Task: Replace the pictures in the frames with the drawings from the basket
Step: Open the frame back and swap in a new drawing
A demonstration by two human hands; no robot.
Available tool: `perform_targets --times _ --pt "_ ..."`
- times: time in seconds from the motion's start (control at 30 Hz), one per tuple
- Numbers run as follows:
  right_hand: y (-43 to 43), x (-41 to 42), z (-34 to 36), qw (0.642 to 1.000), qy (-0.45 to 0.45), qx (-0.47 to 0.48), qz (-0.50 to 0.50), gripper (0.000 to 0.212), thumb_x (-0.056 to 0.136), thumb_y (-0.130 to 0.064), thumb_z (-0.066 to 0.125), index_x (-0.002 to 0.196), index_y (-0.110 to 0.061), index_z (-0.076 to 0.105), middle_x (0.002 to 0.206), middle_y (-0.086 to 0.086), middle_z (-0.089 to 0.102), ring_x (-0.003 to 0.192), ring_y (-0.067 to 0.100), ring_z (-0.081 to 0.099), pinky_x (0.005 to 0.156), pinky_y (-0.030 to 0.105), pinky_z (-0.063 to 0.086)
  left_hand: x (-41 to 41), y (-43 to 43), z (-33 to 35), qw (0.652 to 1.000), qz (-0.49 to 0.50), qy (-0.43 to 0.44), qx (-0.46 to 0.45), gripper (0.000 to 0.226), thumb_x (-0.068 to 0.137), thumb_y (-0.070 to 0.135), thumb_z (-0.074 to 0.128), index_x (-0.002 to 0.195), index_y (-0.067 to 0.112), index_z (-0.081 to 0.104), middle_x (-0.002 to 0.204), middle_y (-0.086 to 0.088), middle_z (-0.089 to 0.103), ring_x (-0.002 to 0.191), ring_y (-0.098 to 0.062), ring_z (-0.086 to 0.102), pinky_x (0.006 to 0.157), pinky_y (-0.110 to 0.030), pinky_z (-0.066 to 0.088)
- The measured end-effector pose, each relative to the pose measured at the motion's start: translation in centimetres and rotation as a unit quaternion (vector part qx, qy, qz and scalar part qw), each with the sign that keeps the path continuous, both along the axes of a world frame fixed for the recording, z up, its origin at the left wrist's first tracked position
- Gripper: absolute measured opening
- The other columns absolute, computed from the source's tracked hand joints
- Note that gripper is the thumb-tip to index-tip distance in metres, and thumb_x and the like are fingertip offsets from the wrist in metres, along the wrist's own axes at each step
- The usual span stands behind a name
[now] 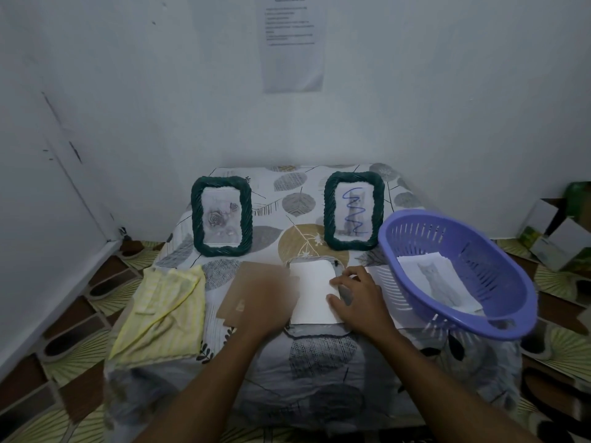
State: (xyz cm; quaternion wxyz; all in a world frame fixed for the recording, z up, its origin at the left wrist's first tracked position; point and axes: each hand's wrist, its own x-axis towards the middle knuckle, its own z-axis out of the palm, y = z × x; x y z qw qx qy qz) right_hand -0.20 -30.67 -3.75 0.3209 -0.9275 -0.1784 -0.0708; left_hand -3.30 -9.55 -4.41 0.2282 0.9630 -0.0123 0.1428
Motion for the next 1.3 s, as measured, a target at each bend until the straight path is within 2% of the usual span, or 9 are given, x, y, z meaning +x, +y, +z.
perform_targets --times 0.27,0.67,0.77,0.83,0.9,0.93,1.0,1.13,1.3 --pt "-0.1 0.0 -0.2 0.999 -0.027 0.030 0.003 0.024 0.081 -0.030 0.070 0.102 -0.018 0.071 0.114 -0.002 0.058 0.107 0.018 0.055 0.092 0.043 0.046 0.0 0.0 -0.2 1.000 -0.003 -0.006 0.003 0.038 0.093 0.041 0.051 0.128 0.030 0.059 0.142 0.009 0.050 0.132 -0.017 0.032 0.111 -0.043 0.020" --pt "-0.1 -0.2 -0.4 0.998 0.000 0.058 -0.010 0.029 0.081 -0.033 0.072 0.107 -0.022 0.068 0.135 0.000 0.044 0.116 0.020 0.055 0.100 0.045 0.043 -0.2 -0.1 -0.1 1.000 0.003 0.007 0.003 0.043 0.091 0.045 0.051 0.131 0.029 0.056 0.143 0.010 0.048 0.132 -0.016 0.032 0.112 -0.042 0.019" --pt "-0.1 -0.1 -0.4 0.999 0.006 0.047 -0.011 0.029 0.082 -0.034 0.070 0.108 -0.021 0.069 0.133 0.001 0.048 0.119 0.019 0.052 0.100 0.045 0.043 -0.3 -0.1 0.1 1.000 0.002 0.010 -0.005 0.043 0.091 0.044 0.053 0.131 0.028 0.057 0.142 0.010 0.049 0.132 -0.016 0.033 0.113 -0.043 0.019" --pt "-0.1 0.0 -0.4 0.999 0.007 0.049 -0.014 0.029 0.081 -0.033 0.070 0.107 -0.021 0.069 0.131 0.001 0.050 0.119 0.019 0.051 0.100 0.045 0.042 -0.2 0.0 0.9 0.999 -0.014 0.008 -0.049 0.037 0.091 0.039 0.054 0.124 0.023 0.062 0.132 0.004 0.058 0.126 -0.019 0.041 0.110 -0.044 0.027" --pt "-0.1 0.0 -0.3 0.998 0.007 0.053 -0.018 0.030 0.081 -0.033 0.070 0.109 -0.021 0.069 0.130 0.000 0.050 0.117 0.019 0.052 0.100 0.043 0.043 -0.1 0.2 2.0 0.991 -0.030 -0.023 -0.129 0.025 0.091 0.031 0.053 0.104 0.014 0.066 0.106 -0.003 0.065 0.107 -0.024 0.055 0.096 -0.043 0.042" --pt "-0.1 0.0 -0.3 0.998 0.007 0.059 -0.019 0.032 0.081 -0.033 0.070 0.110 -0.022 0.068 0.129 -0.001 0.051 0.116 0.018 0.053 0.100 0.042 0.044 -0.1 0.4 2.4 0.986 -0.015 -0.040 -0.162 0.022 0.091 0.028 0.053 0.100 0.012 0.065 0.104 -0.006 0.065 0.101 -0.023 0.056 0.093 -0.040 0.045" --pt "-0.1 -0.1 -0.3 0.997 0.004 0.072 -0.018 0.035 0.081 -0.033 0.071 0.113 -0.022 0.067 0.127 -0.001 0.051 0.113 0.018 0.054 0.098 0.039 0.045 -0.2 1.2 3.1 0.986 0.072 -0.041 -0.147 0.030 0.090 0.027 0.055 0.114 0.011 0.064 0.119 -0.010 0.061 0.109 -0.024 0.052 0.098 -0.040 0.042" --pt "-0.1 0.0 -0.4 0.997 0.011 0.069 -0.015 0.033 0.081 -0.032 0.070 0.113 -0.023 0.068 0.129 0.000 0.050 0.117 0.019 0.052 0.101 0.040 0.043 -0.6 3.4 3.3 0.971 0.209 0.103 0.047 0.054 0.077 0.049 0.054 0.113 0.010 0.061 0.122 -0.010 0.058 0.113 -0.029 0.052 0.097 -0.046 0.043" --pt "-0.1 -0.1 -0.3 0.998 0.025 0.057 -0.015 0.028 0.082 -0.033 0.070 0.109 -0.025 0.070 0.133 0.002 0.048 0.122 0.021 0.049 0.104 0.044 0.040 -0.7 4.0 3.8 0.966 0.231 0.112 -0.019 0.044 0.071 0.031 0.056 0.096 -0.005 0.064 0.102 -0.022 0.067 0.094 -0.037 0.062 0.081 -0.044 0.053"
